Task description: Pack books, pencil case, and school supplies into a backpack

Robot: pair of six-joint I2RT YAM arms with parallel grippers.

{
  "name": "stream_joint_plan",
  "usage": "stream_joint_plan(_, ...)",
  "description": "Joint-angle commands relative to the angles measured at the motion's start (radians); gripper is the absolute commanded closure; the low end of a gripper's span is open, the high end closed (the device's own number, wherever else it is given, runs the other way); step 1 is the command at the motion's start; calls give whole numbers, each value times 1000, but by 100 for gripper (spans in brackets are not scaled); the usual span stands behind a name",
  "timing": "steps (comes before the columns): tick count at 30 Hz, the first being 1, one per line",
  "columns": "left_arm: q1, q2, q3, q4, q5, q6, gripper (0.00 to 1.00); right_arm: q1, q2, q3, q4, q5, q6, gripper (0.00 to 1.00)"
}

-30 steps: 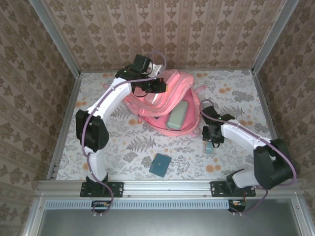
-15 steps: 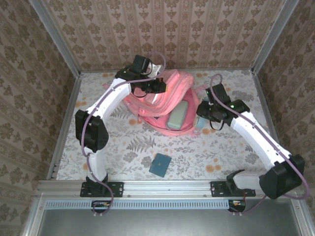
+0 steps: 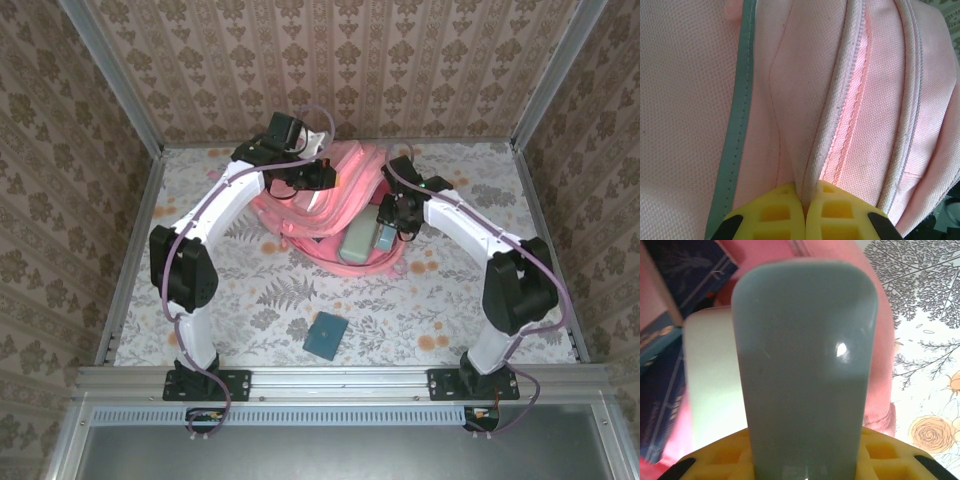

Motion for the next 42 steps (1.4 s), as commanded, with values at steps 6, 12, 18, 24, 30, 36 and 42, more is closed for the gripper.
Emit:
stream_joint_plan(6, 10, -62, -1, 75, 33, -20, 100, 36, 156, 129, 9, 50, 42, 76)
stream_joint_plan(12, -2, -54, 6, 88, 43, -32, 100, 90, 242, 250, 13, 3, 54, 76)
stream_joint_plan(18, -7, -53, -3, 85, 39, -29, 100, 78, 275, 261, -75, 72, 52, 67)
stream_joint_plan(24, 2, -48, 0, 80, 36, -25, 100, 69, 216, 189, -26, 37, 2, 36)
stream_joint_plan(30, 23, -51, -2, 76, 35, -25, 100, 78, 67, 94, 10, 25, -38, 24)
stream_joint_plan(36, 42, -54, -5, 79, 40, -31, 100, 128, -129, -47, 36, -19, -88, 24)
stream_joint_plan(42, 49, -49, 6, 74, 48, -29, 100, 259, -298, -231, 88, -49, -103, 25)
